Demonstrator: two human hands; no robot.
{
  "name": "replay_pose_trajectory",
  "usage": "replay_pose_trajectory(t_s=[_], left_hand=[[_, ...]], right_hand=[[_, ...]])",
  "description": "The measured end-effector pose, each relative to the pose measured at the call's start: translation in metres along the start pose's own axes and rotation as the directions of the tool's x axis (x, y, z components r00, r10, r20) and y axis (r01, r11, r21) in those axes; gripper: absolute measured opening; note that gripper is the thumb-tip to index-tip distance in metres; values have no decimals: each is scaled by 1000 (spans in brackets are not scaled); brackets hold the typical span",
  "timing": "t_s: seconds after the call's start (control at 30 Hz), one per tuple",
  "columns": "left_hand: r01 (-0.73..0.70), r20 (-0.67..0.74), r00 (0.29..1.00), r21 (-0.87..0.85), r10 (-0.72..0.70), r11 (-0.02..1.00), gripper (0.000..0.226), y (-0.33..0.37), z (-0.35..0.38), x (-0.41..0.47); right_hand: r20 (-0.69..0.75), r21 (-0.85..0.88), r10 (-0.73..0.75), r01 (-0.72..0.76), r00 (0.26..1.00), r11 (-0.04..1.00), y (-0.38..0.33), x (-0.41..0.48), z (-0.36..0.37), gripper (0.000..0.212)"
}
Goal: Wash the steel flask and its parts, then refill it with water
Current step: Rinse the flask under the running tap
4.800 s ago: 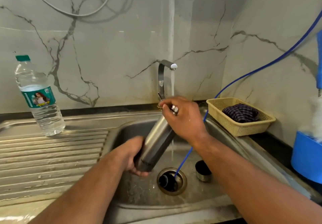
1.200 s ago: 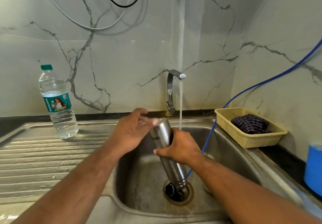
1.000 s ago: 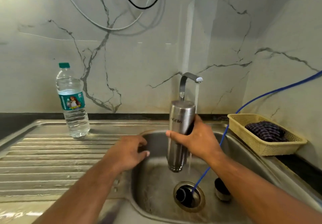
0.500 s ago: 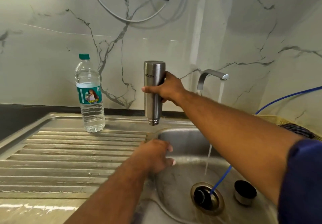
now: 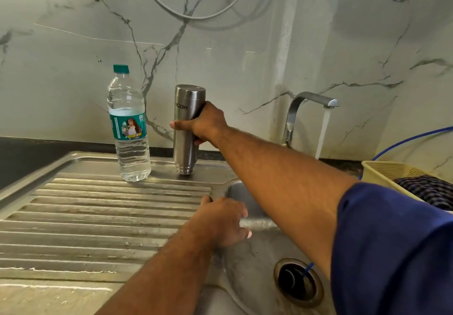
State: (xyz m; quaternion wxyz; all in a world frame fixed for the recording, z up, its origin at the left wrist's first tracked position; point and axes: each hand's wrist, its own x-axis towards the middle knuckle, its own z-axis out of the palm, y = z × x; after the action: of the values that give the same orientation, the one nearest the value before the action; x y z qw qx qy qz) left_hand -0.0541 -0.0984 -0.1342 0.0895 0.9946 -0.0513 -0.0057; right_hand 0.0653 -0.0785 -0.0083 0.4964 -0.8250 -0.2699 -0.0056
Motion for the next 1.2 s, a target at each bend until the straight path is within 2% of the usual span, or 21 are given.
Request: replay_pose_trajectory(t_s=[0.3,0.5,0.7,0.77,0.87,0.93,1.0,1.13,1.2], left_hand=[[-6,-48,999,-45,4,999,52,2,1,0],[1,-41,999,-17,-2,1000,35,8,-8,-6],[15,-48,999,-43,-17,999,45,8,-12,-10],[21,-64,998,-55,-25,998,49,8,-12,-11],[52,-59,997,-59,-55,997,51,9,-15,-12],[63,-58,996,-47,-65,997,50,11,-17,-13],[65,-62,996,-41,-67,997,50,14,-20,-14],[67,-80,994,-49,-71,997,50,18,-21,-16],[66,-85,994,-51,-70,997,50,18,-21,-17]], right_hand=[[5,65,62,-62,998,996,9,-5,12,79],[33,69,85,-87,996,994,12,-9,17,79],[51,91,78,-83,996,992,17,-13,12,90],[3,33,62,-62,998,998,24,-16,4,92],[-140,-8,43,-44,989,999,45,-24,-23,71],[-235,-73,69,-89,970,993,67,-29,-46,59],[-295,-142,109,-157,949,977,88,-32,-67,57],[-319,-207,201,-275,926,939,115,-40,-96,59],[-317,-229,242,-322,917,919,124,-40,-103,52]])
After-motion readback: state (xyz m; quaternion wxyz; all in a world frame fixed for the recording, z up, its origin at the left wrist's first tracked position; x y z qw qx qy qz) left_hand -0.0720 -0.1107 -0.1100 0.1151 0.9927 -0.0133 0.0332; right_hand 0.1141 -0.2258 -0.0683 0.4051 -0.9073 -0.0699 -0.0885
